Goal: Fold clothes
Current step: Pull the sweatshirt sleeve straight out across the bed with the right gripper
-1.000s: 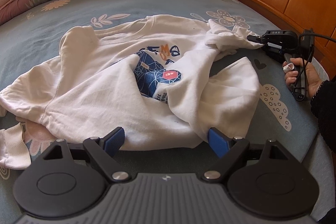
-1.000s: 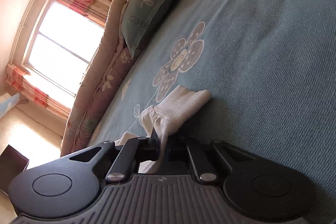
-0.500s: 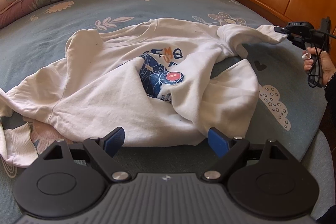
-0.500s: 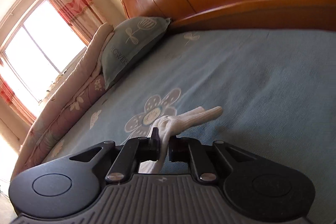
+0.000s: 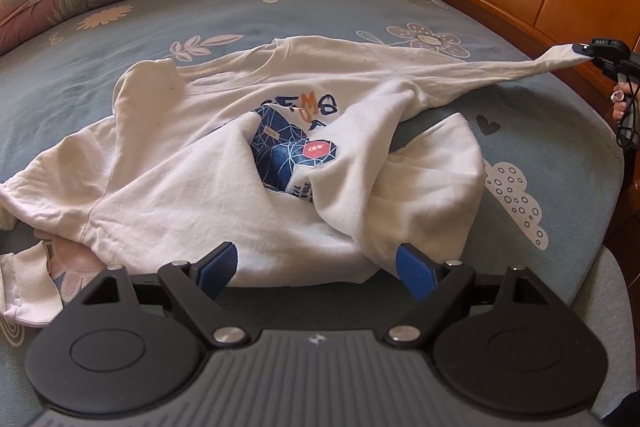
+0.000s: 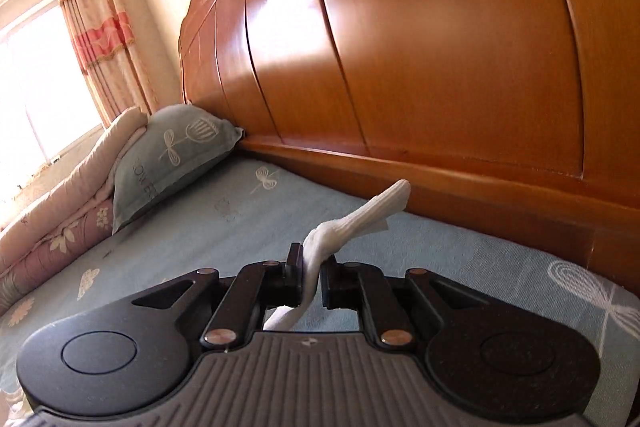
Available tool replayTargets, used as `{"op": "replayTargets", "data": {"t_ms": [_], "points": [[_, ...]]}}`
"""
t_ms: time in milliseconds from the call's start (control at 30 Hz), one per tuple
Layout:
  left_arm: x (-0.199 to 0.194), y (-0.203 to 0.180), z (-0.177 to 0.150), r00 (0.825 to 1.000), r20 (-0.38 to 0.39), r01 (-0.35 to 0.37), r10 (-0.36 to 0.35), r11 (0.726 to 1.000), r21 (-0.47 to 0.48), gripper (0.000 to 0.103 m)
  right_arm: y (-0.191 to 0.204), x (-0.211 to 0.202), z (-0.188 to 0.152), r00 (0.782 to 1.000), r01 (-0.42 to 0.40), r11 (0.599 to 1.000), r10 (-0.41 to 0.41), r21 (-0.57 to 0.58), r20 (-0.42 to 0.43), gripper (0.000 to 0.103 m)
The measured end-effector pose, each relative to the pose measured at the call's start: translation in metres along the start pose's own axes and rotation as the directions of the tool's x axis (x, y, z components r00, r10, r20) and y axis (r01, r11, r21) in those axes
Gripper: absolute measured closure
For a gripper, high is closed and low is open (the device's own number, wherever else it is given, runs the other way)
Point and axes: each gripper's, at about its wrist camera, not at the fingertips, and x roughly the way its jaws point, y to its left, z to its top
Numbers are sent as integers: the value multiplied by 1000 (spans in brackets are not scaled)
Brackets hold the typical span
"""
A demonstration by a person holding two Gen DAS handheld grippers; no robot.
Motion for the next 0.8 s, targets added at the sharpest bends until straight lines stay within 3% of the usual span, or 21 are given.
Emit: {"op": "replayTargets", "data": {"t_ms": [167, 300, 433, 533, 633, 700, 800], "points": [[-3, 2, -1, 1000, 10, 0, 0, 1000, -9, 16, -15, -14, -10, 995, 2, 998, -8, 60, 96, 89], [-2, 3, -2, 1000, 4, 5, -5, 1000, -1, 16, -43, -12, -37, 990, 138, 982, -133, 130, -40, 81], [-1, 2, -1, 1000, 5, 12, -12, 1000, 0, 16, -52, -18, -59, 944, 312, 940, -291, 137, -156, 69], [-2, -1, 0, 1000, 11, 18, -19, 1000, 6, 16, -40, -29, -58, 929, 364, 923, -351, 128, -114, 65], [-2, -3, 0, 1000, 17, 19, -19, 1000, 10, 16, -9, -29, -46, 964, 259, 966, -257, 21, -70, 57], [-3, -4, 0, 1000, 20, 19, -19, 1000, 10, 16, 33, -17, -44, 985, 137, 984, -147, -110, -92, 51], [-5, -3, 0, 1000, 20, 13, -14, 1000, 6, 16, 93, 3, -51, 986, -56, 968, 15, -243, -168, 49]]}}
